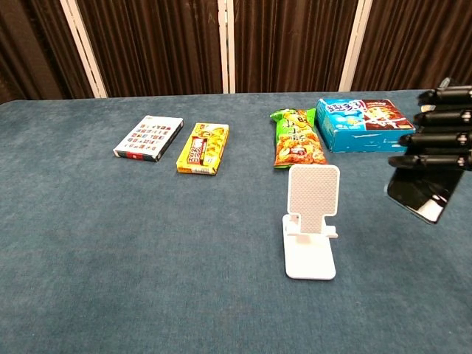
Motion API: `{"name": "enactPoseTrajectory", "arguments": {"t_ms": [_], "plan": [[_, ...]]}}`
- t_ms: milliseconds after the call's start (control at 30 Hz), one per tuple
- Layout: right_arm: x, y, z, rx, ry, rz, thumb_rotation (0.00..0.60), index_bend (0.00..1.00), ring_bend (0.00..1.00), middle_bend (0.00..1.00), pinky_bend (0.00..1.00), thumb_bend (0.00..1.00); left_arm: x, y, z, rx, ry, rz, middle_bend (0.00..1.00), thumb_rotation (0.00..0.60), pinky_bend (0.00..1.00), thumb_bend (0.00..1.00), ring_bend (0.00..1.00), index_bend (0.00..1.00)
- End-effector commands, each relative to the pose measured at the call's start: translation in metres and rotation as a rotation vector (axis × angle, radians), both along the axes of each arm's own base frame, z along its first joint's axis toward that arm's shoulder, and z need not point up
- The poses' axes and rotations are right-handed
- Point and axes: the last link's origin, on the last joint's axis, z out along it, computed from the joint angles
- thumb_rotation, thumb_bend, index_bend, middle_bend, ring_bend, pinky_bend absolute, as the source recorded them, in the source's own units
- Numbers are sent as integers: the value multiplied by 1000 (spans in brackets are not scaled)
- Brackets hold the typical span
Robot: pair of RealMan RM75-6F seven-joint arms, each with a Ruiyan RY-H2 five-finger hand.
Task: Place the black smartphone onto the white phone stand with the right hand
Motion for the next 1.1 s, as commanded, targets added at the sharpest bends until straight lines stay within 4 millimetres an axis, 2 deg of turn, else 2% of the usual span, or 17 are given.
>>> {"name": "enactPoseTrajectory", "arguments": {"t_ms": [33, 300, 700, 933, 1100], "plan": [[37, -5, -3, -41, 116, 132, 600, 598, 434, 542, 370, 510, 0, 1, 0, 0, 0, 2, 0, 600, 0, 0, 0, 0], [77, -12, -29, -96, 238, 211, 600, 593, 424, 534, 337, 512, -5, 5, 2, 2, -6, 22, 0, 600, 0, 0, 0, 0], [117, -16, -55, -147, 296, 279, 600, 600, 416, 542, 318, 516, -14, 14, 2, -4, -10, 63, 0, 600, 0, 0, 0, 0], [127, -16, -69, -136, 312, 288, 600, 602, 416, 543, 316, 519, -16, 17, 4, -1, -11, 70, 0, 600, 0, 0, 0, 0], [124, -17, -77, -132, 334, 275, 600, 604, 416, 544, 315, 519, -17, 18, 4, 0, -10, 76, 0, 600, 0, 0, 0, 0]]}}
